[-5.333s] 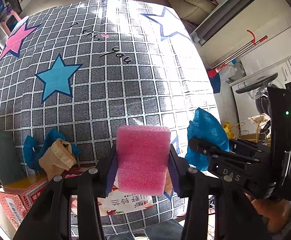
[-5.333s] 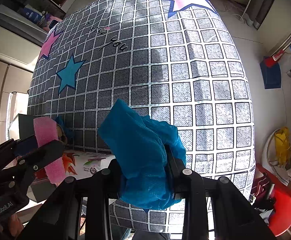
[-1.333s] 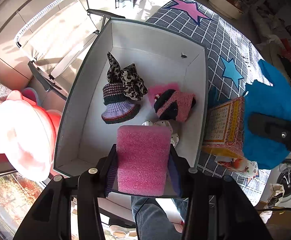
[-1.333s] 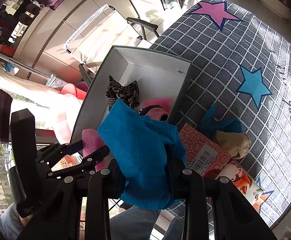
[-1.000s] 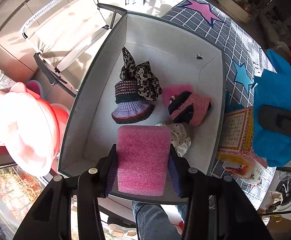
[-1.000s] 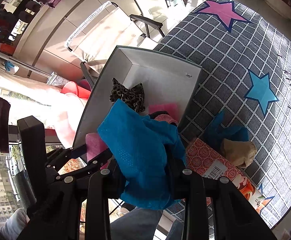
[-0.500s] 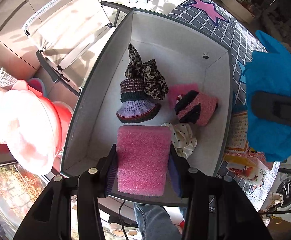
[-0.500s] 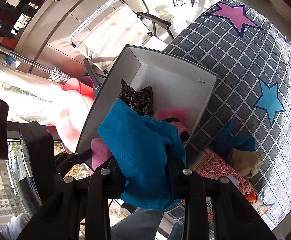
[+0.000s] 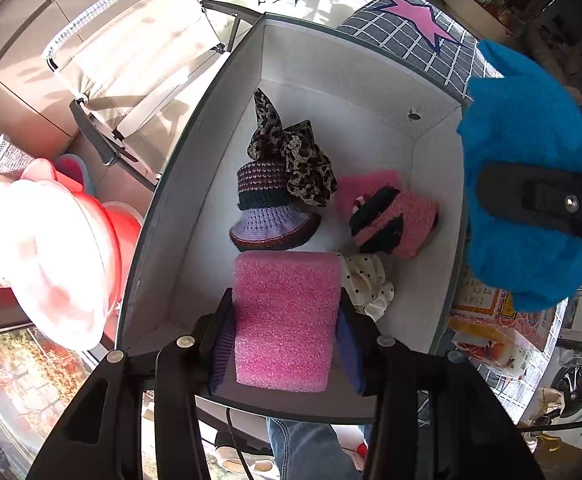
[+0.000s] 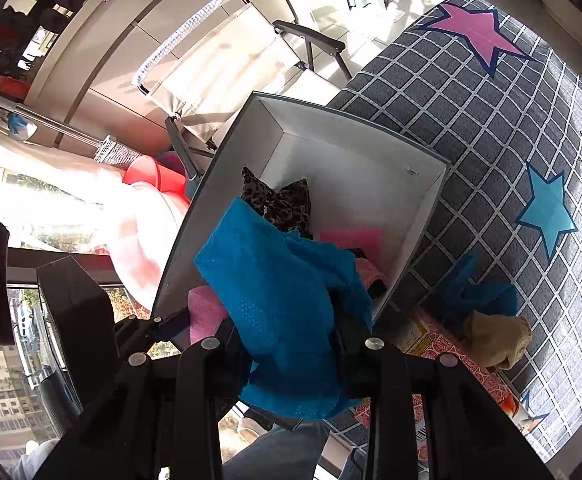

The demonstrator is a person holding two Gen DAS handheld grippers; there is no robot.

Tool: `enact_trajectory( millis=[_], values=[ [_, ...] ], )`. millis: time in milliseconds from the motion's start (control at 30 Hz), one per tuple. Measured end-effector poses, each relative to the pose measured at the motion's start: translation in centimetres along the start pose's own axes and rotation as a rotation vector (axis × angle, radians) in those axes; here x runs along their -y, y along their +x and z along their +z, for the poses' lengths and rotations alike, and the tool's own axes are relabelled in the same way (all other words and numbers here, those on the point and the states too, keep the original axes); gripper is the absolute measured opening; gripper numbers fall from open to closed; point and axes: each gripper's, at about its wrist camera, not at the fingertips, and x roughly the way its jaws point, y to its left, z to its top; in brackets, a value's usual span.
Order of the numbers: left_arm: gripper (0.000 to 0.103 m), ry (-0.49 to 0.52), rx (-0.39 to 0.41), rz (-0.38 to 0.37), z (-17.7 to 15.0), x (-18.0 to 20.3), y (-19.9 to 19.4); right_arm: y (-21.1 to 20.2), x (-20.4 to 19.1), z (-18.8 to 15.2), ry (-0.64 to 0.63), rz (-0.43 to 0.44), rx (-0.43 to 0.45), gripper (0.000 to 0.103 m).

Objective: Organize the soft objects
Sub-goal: 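Open the left tool to drop the pink sponge while the right tool releases the blue cloth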

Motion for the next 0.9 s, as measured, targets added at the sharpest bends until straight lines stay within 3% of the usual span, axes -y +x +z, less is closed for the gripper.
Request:
enact_trajectory(
  millis=[333, 467, 533, 567, 600, 633, 733, 800, 900],
  values=[
    [0.053, 0.002, -0.003, -0.015, 0.1, 0.3, -0.1, 0.8, 0.2, 1.0, 0.007, 0.002, -0.01, 0.034],
    [0.076, 0.003, -0.007, -0.019, 0.1, 0.6, 0.0, 1.0, 0.3, 1.5, 0.01, 0.032, -0.02, 0.037],
    [0.081, -0.018, -0.034, -0.054, 0.2, 0.5, 0.3, 0.8, 0.4, 1.7, 0.019, 0.047, -0.008, 0.064],
    [0.081, -0.029, -0.047, -0.08, 0.2, 0.4, 0.5, 0.6, 0.5, 1.8, 0.027, 0.052, 0.002, 0.074],
    [0.083, -0.033, -0.052, -0.1, 0.2, 0.3, 0.7, 0.4, 0.7, 1.8, 0.035, 0.055, 0.011, 0.091],
    [0.083, -0.033, -0.052, -0.105, 0.2, 0.3, 0.8, 0.2, 1.0, 1.9, 0.045, 0.057, 0.02, 0.101],
    [0.103, -0.049, -0.058, -0.128, 0.2, 0.2, 1.0, -1.0, 2.4, 2.1, 0.079, 0.066, 0.043, 0.101],
    [0.103, -0.093, -0.071, -0.203, 0.2, -0.1, 1.2, -2.4, 4.1, 2.1, 0.102, 0.053, 0.064, 0.101],
    [0.103, -0.101, -0.063, -0.248, 0.4, 0.2, 1.1, -4.3, 7.8, 2.0, 0.168, 0.003, 0.095, 0.101]
  ],
)
